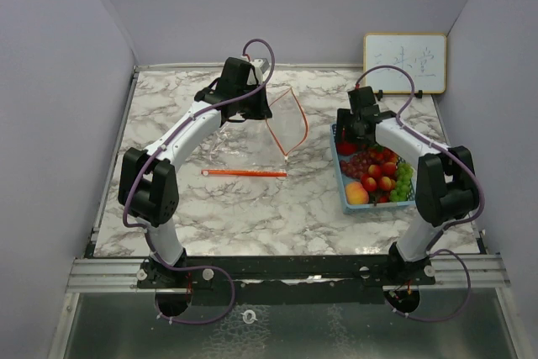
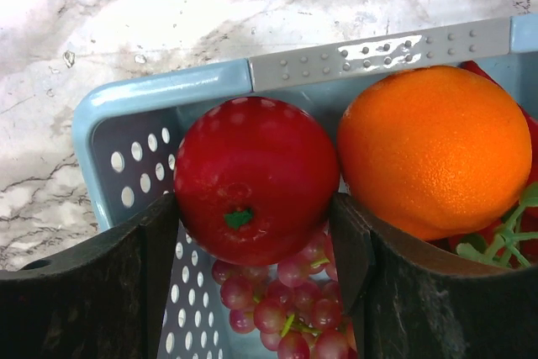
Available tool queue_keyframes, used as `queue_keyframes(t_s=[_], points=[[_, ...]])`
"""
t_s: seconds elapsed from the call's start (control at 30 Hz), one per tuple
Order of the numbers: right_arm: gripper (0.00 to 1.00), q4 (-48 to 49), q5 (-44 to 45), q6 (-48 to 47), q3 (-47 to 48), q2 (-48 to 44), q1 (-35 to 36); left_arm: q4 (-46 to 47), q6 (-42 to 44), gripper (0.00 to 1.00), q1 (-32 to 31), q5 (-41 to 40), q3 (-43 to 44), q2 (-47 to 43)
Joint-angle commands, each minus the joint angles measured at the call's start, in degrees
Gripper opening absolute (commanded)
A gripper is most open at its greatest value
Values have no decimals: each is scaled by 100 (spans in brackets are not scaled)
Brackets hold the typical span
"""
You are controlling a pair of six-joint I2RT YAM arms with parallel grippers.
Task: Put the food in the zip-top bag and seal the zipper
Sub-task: Pick up the fake fruit from the bin.
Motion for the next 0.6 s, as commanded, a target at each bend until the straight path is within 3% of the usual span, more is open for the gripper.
queue_keyframes(t_s=[0.0,0.27,0.57], points=[[27,-200,50,-172,1,-410,0,-6,48,0,-12,125,101,-55],[25,-437,-917,-458,396,-1412,0,28,40,0,-12,153,15,-52],[25,540,-4002,-319,1019,-1696,210,134,-143,0,-18,341,95,97]])
